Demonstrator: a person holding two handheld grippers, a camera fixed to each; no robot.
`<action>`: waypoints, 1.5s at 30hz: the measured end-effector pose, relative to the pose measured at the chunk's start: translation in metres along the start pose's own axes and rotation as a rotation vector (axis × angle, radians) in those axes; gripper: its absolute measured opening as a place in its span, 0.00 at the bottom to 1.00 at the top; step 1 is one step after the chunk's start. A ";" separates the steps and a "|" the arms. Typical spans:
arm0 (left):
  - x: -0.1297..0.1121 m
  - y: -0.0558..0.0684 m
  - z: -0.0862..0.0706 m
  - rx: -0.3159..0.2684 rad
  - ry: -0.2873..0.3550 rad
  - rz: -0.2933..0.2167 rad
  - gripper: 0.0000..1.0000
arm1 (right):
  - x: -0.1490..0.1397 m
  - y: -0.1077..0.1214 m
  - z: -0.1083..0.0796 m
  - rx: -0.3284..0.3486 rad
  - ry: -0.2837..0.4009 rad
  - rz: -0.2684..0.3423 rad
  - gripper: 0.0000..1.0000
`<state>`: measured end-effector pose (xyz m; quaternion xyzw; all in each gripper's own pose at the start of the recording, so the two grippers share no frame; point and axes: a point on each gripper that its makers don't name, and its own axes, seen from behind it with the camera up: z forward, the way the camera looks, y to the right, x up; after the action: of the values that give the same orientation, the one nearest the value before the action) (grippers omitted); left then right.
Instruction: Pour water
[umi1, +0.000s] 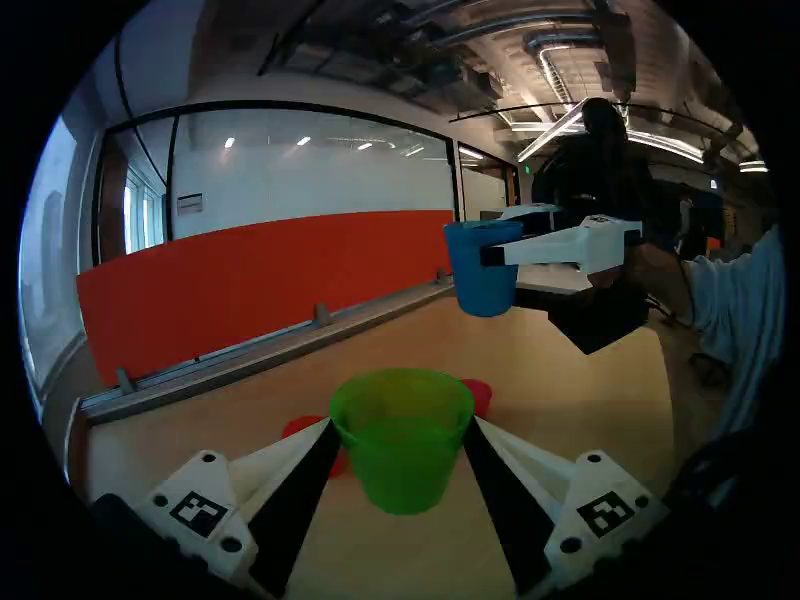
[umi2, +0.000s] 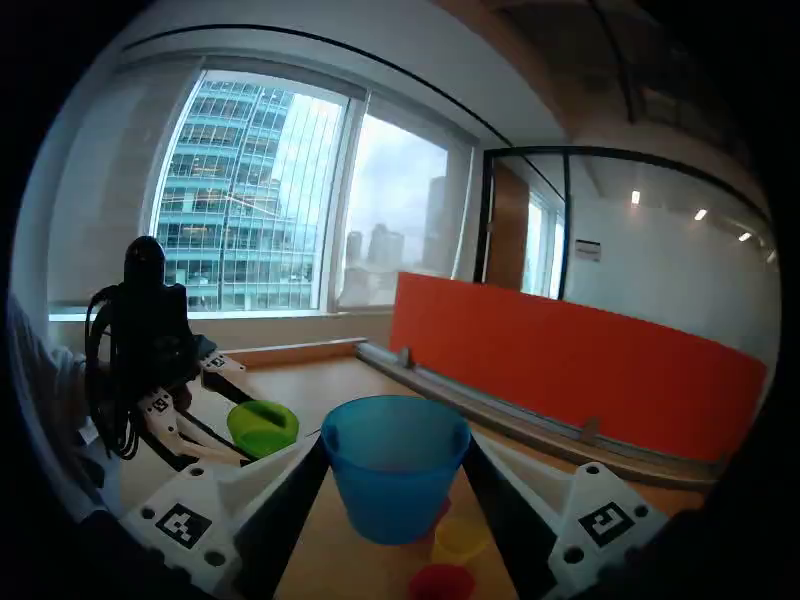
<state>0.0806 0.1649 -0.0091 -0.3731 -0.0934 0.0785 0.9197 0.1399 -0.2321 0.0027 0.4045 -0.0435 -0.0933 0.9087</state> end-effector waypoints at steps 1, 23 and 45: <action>-0.003 0.000 0.001 -0.001 -0.009 0.001 0.85 | -0.003 -0.001 0.001 0.004 -0.005 -0.003 0.92; -0.059 -0.006 0.013 -0.020 -0.189 0.003 0.85 | -0.091 -0.029 0.019 0.121 -0.183 0.009 0.93; -0.104 -0.005 0.023 -0.061 -0.324 -0.014 0.85 | -0.170 -0.045 0.029 0.201 -0.365 -0.012 0.93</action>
<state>-0.0249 0.1545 -0.0014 -0.3826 -0.2457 0.1283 0.8813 -0.0367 -0.2479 -0.0115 0.4696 -0.2143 -0.1656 0.8403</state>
